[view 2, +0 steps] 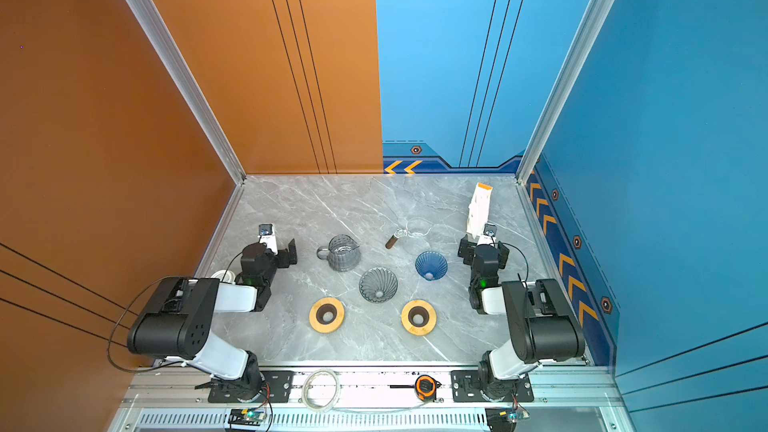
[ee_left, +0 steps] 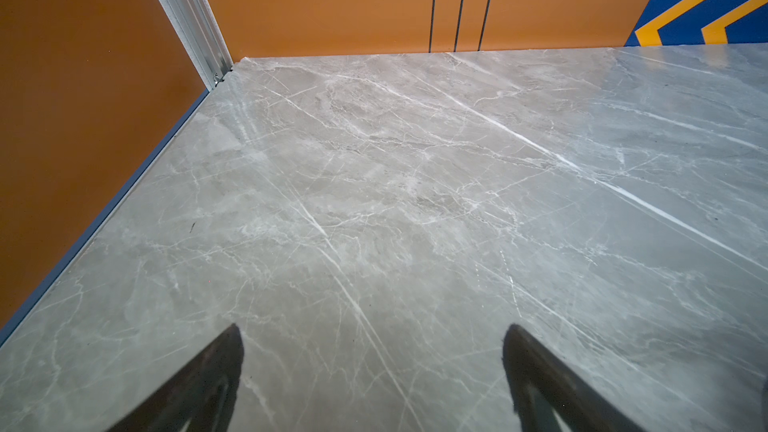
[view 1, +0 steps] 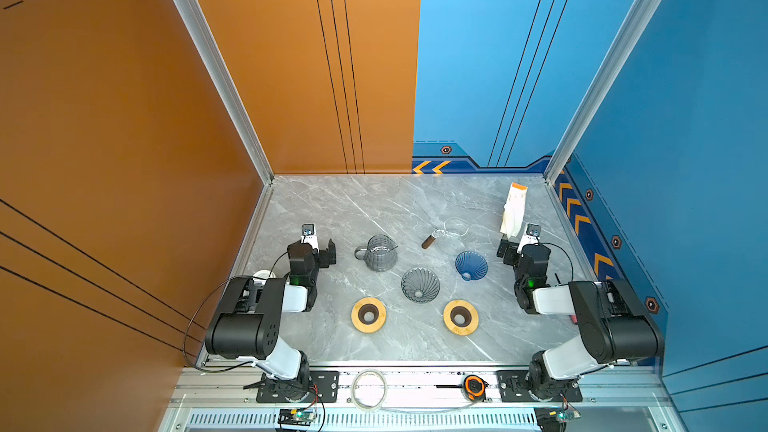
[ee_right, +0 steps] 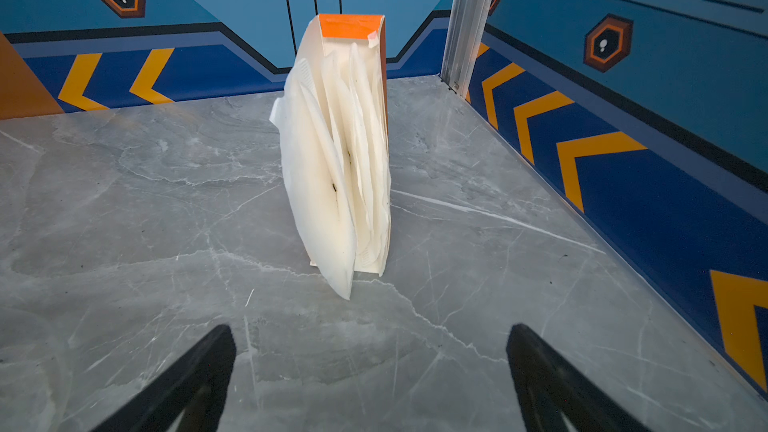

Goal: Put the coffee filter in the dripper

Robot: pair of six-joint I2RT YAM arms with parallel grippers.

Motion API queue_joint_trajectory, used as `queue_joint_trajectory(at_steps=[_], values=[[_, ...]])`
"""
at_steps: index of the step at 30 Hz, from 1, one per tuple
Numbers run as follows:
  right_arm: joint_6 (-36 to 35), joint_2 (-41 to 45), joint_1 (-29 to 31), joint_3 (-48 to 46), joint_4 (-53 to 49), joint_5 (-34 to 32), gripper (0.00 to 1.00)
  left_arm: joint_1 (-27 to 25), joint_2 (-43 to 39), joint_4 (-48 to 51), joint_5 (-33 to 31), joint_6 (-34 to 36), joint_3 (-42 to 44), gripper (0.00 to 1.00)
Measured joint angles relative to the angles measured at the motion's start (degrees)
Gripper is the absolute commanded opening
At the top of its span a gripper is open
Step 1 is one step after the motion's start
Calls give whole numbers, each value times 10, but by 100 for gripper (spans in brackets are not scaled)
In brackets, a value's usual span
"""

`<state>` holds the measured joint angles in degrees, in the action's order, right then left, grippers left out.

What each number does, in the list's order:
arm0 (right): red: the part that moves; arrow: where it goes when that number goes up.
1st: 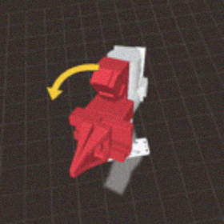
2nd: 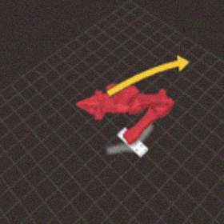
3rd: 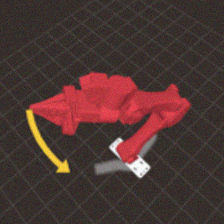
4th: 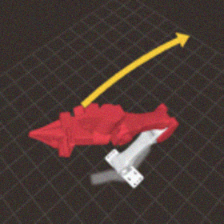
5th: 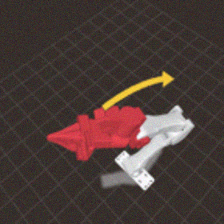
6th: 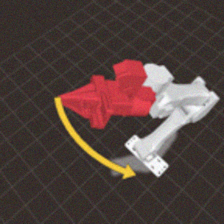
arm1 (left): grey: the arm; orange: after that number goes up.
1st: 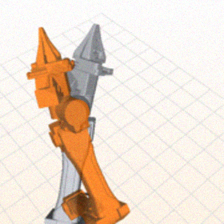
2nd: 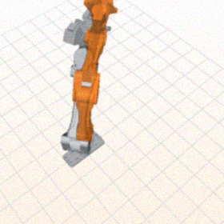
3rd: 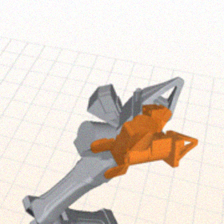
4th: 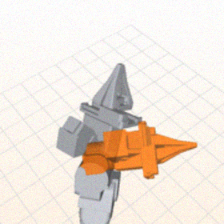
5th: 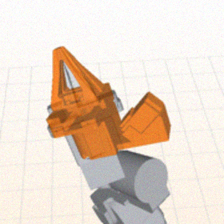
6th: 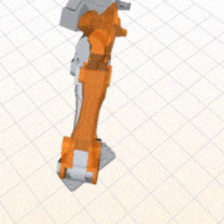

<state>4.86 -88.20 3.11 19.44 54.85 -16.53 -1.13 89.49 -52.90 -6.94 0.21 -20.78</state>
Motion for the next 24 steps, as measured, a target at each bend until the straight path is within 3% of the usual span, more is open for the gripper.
queue_joint_trajectory(at_steps=[16, 24], values=[[0, 0, -1, 0, 0, 13, 100, -2, -3, 1, 3, 0, 0, 98], [-10, 64, 12, 14, -71, 13, 100, -8, -103, 52, -5, 0, 0, 98]])
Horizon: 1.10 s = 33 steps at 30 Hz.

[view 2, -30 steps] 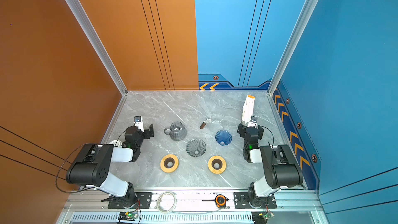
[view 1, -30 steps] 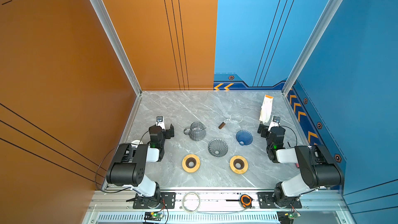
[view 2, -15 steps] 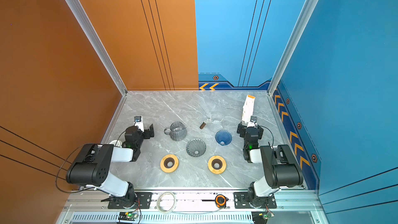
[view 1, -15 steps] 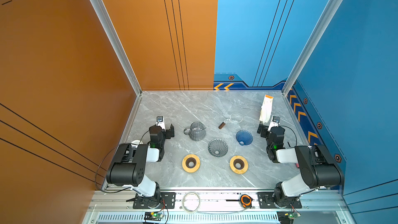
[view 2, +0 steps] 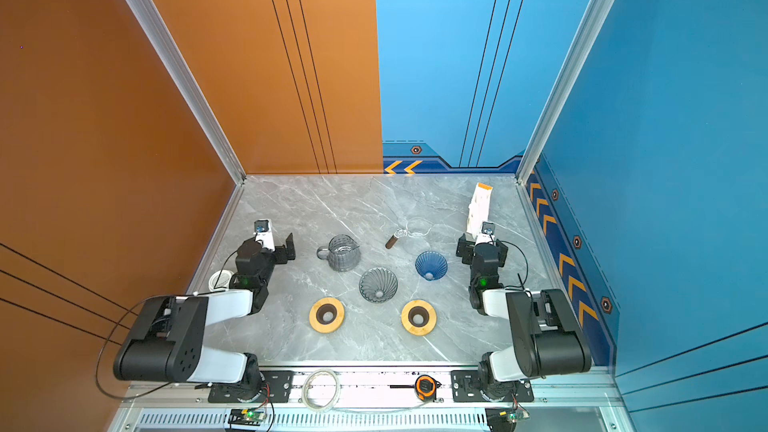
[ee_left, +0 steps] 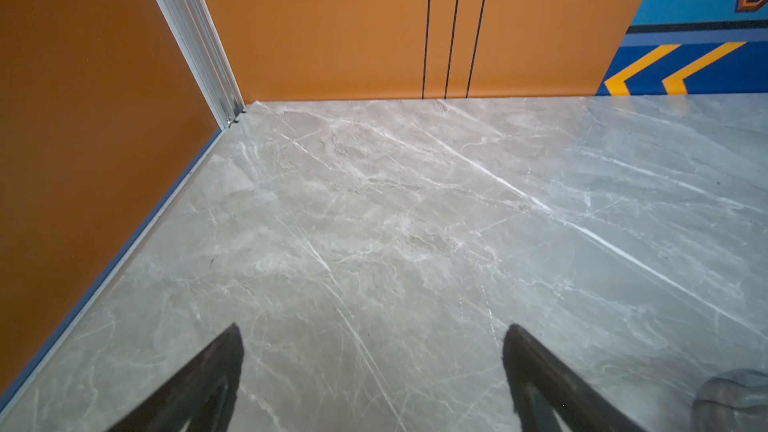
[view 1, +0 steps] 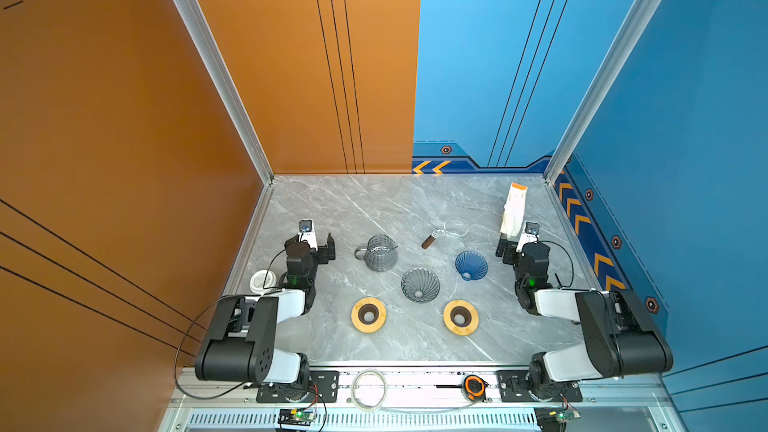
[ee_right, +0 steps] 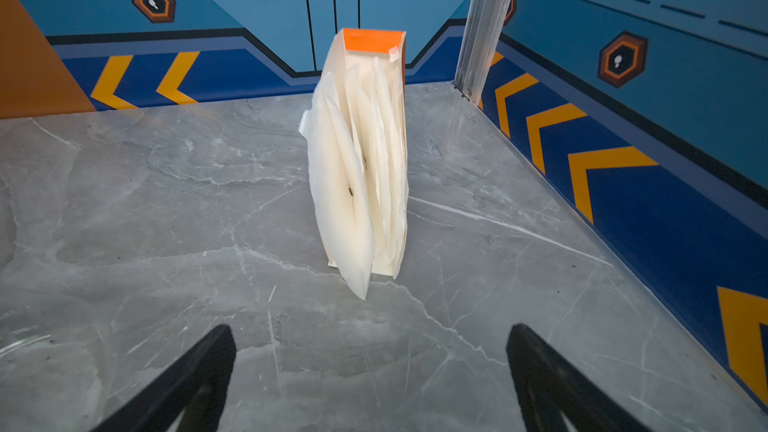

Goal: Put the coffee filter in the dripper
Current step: 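Raise both grippers and swing them toward the objects on the table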

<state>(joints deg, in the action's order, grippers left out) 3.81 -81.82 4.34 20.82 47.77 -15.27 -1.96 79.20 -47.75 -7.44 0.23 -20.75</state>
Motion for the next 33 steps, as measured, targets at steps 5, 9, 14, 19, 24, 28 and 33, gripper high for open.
queue_joint_trajectory(at_steps=[5, 9, 14, 19, 24, 28, 33], values=[[-5, 59, 6, 29, -70, 0, 100, 0, -74, 105, 1, -3, -32, 98], [3, 107, 13, 61, -149, 0, 100, 0, -121, 205, 11, -7, -87, 98], [24, 154, 33, 126, -265, 5, 100, 0, -168, 336, 25, -19, -144, 98], [40, 175, 50, 211, -397, 31, 100, 0, -202, 473, 42, -42, -202, 98], [41, 191, 67, 285, -521, 75, 100, 0, -229, 600, 65, -73, -249, 98], [41, 205, 79, 316, -601, 122, 100, 0, -238, 697, 99, -105, -280, 98], [38, 209, 101, 345, -693, 174, 100, -8, -241, 790, 146, -158, -288, 99]])
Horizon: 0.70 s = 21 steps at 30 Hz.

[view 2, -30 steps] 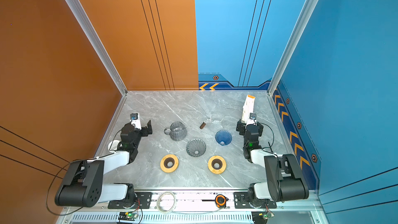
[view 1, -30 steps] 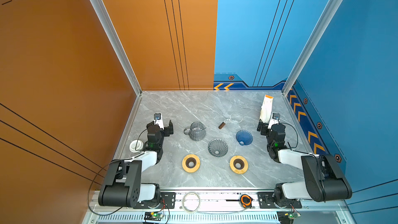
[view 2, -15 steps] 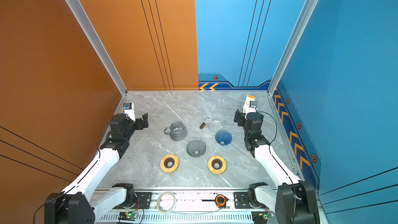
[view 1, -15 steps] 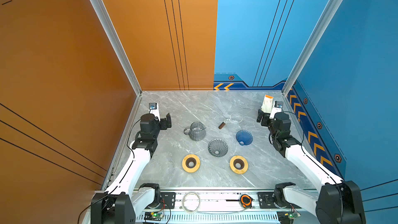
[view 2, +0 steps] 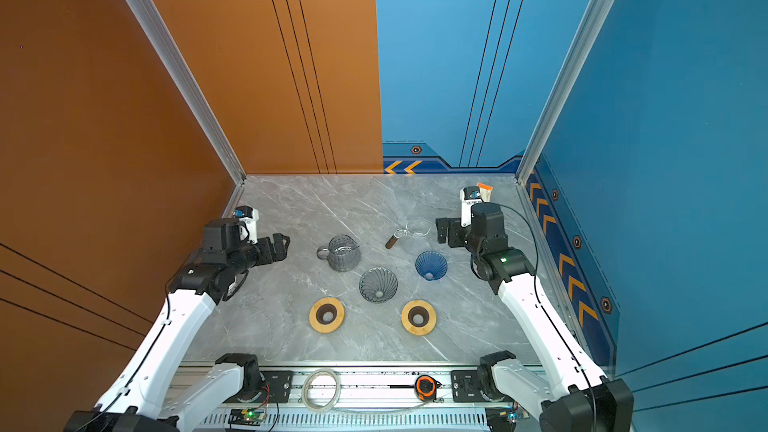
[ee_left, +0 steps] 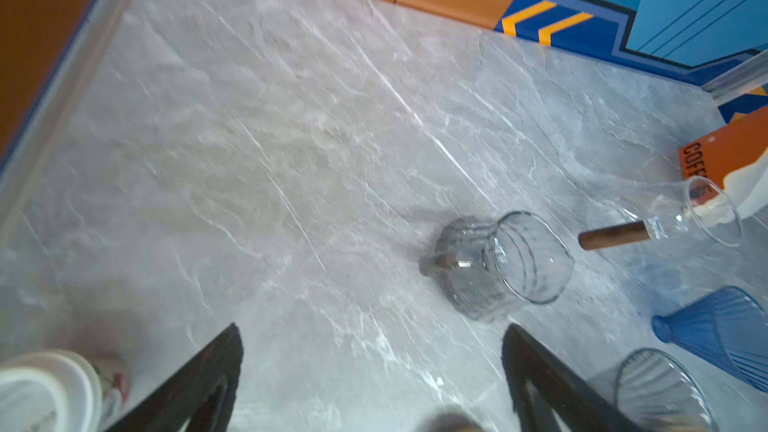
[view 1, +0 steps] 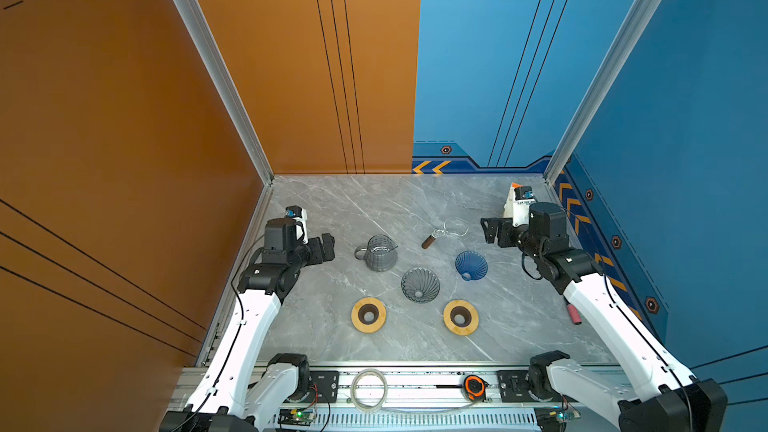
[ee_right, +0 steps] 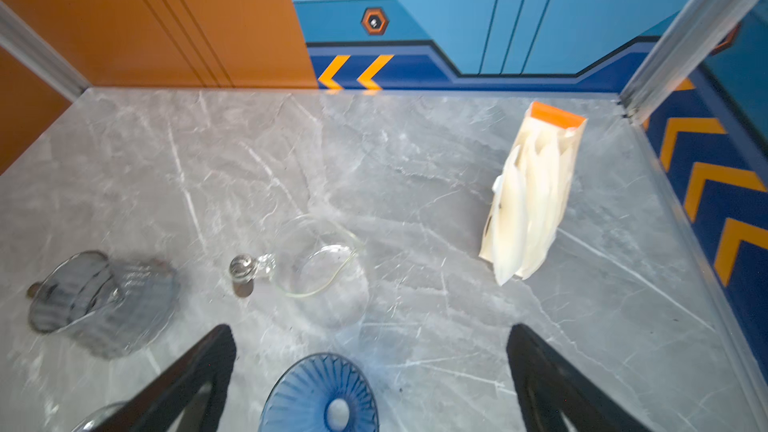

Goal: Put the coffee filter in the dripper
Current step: 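Raise both grippers and swing them toward the objects on the table, then grasp the bamboo ring nearest the left gripper by its edge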

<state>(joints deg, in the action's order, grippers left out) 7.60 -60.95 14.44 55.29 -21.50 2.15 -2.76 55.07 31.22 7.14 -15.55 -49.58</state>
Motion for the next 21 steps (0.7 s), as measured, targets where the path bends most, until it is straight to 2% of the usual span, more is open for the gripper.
queue_joint_trajectory(at_steps=[10, 16, 21], values=[[-10, 1, 109, 12, -128, 42, 100, -47, -13, 104, 83, -109, 41, 96], [2, 19, 167, 10, -146, 43, 100, -96, -17, 123, 121, -172, 95, 92], [26, 41, 200, -15, -143, 43, 100, -116, -23, 128, 131, -217, 137, 89]])
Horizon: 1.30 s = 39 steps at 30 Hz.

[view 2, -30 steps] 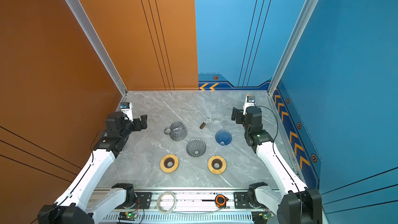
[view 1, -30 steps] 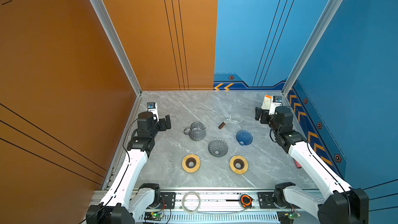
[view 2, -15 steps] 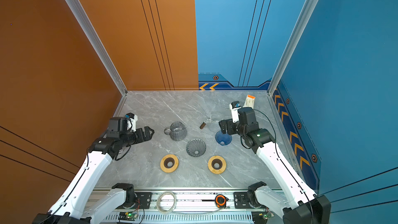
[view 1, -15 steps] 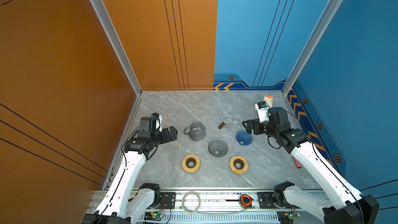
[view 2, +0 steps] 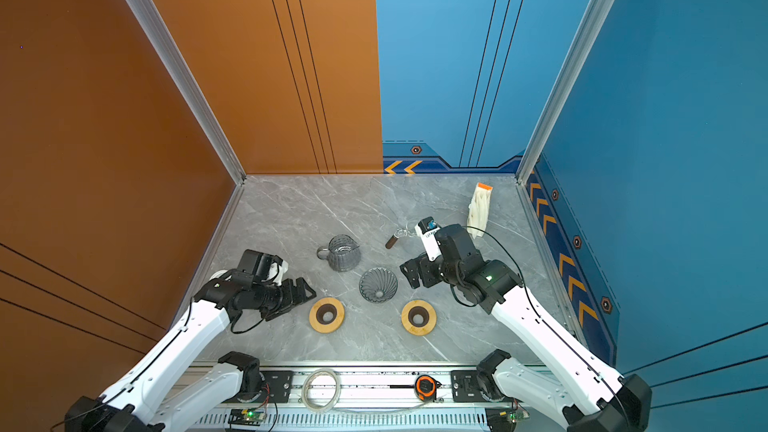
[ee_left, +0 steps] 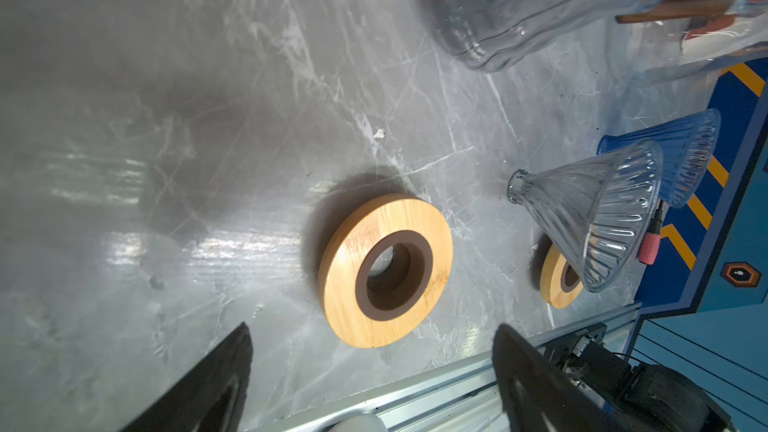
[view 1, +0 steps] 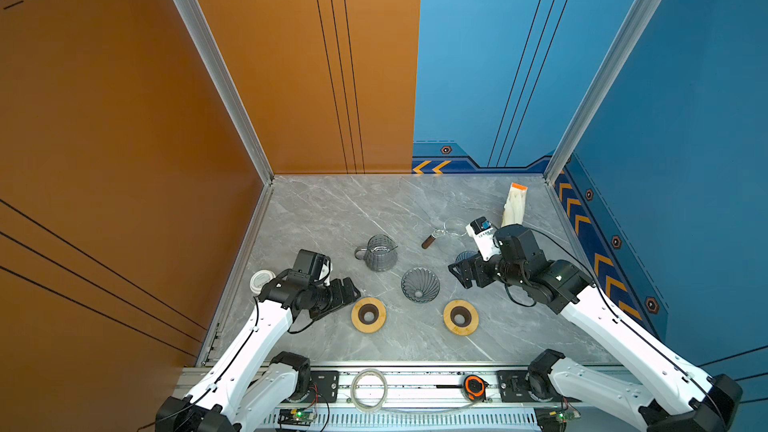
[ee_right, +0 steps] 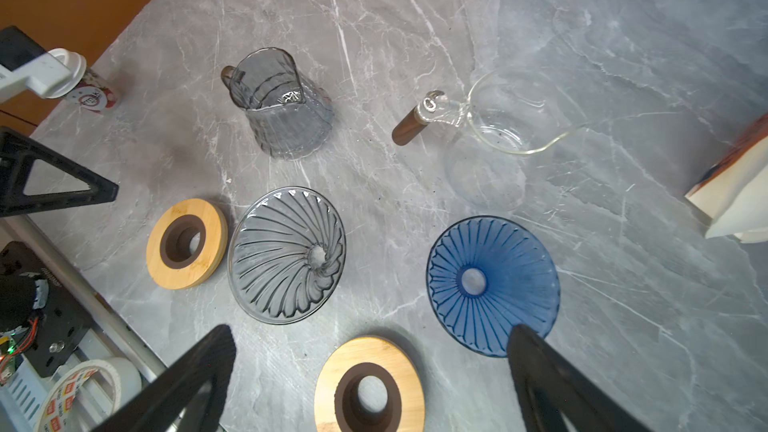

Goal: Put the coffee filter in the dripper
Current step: 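Grasp the bamboo ring nearest the left gripper by its edge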

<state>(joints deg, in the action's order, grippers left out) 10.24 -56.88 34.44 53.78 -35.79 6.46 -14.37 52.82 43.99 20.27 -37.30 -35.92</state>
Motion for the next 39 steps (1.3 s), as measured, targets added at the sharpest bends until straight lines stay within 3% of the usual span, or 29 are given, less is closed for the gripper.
queue_joint_trajectory(at_steps=[6, 8, 16, 30, 39], values=[[30, 6, 10, -38, 14, 0, 100, -12, 15, -9, 9, -38, 26, 87], [36, 6, 11, -44, 20, 0, 100, -14, 20, -20, 12, -48, 38, 81], [42, -6, 12, -49, 43, 0, 100, -17, 27, -122, 54, -117, 129, 76], [42, -28, 12, -49, 65, 0, 100, -20, 82, -239, 92, -148, 145, 58], [42, -43, 12, -49, 70, 0, 100, -30, 103, -258, 100, -146, 142, 51]])
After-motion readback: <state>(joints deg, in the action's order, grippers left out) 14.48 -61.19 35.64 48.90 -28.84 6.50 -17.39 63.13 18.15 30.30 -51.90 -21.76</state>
